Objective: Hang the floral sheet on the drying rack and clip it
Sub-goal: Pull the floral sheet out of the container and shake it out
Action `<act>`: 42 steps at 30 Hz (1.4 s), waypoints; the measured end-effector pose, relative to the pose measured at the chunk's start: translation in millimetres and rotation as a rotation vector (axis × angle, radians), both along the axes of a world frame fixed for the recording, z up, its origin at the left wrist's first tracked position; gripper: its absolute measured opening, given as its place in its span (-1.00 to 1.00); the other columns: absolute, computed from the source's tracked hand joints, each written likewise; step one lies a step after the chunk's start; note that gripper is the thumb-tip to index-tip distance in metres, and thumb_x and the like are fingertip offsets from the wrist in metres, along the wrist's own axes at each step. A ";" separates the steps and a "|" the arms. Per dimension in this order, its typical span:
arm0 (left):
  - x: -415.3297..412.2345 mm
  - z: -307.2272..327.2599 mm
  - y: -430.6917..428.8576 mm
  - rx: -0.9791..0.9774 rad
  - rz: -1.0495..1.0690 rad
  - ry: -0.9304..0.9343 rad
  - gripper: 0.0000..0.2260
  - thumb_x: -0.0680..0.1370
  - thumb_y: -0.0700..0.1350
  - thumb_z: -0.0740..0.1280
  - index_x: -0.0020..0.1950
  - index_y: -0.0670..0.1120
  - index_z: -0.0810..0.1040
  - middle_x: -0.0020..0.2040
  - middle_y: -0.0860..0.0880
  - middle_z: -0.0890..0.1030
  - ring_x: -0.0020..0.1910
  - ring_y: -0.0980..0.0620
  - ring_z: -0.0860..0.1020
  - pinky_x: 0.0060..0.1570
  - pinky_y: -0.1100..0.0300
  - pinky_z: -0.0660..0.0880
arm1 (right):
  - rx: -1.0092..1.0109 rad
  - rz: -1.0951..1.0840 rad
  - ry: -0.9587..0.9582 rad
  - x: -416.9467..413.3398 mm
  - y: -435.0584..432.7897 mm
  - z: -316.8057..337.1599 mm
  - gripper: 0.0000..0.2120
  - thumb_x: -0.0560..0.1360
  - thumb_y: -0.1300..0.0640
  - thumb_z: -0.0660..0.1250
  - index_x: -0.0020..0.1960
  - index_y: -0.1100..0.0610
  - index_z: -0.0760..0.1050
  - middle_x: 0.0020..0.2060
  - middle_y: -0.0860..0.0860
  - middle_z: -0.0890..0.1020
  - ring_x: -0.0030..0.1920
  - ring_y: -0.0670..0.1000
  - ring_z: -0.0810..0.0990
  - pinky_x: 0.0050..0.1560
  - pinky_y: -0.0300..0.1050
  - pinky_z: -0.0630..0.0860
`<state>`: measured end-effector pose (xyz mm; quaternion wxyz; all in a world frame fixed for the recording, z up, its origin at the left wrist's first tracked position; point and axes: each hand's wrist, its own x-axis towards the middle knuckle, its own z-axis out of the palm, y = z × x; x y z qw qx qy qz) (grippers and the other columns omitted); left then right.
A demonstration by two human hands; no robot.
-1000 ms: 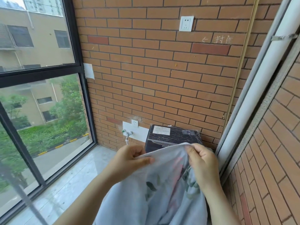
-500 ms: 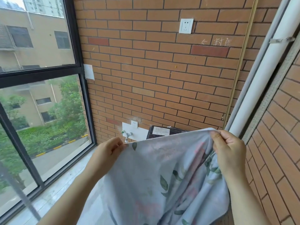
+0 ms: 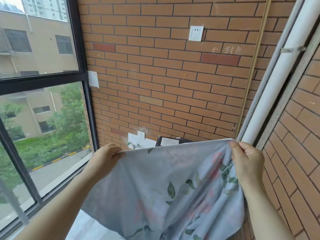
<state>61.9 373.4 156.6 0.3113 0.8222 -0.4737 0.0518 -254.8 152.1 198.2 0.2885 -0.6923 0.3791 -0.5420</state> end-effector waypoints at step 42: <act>-27.3 21.7 0.4 -0.293 -0.019 0.423 -0.69 0.44 0.15 0.37 -0.22 -0.10 0.65 -0.42 -0.01 0.51 -0.37 0.09 0.44 -0.34 0.15 0.37 | 0.022 0.160 0.186 26.6 30.4 -19.3 -0.56 0.59 0.06 0.23 -0.37 0.27 0.24 -0.53 0.02 0.24 -0.46 -0.04 0.22 -0.40 -0.09 0.16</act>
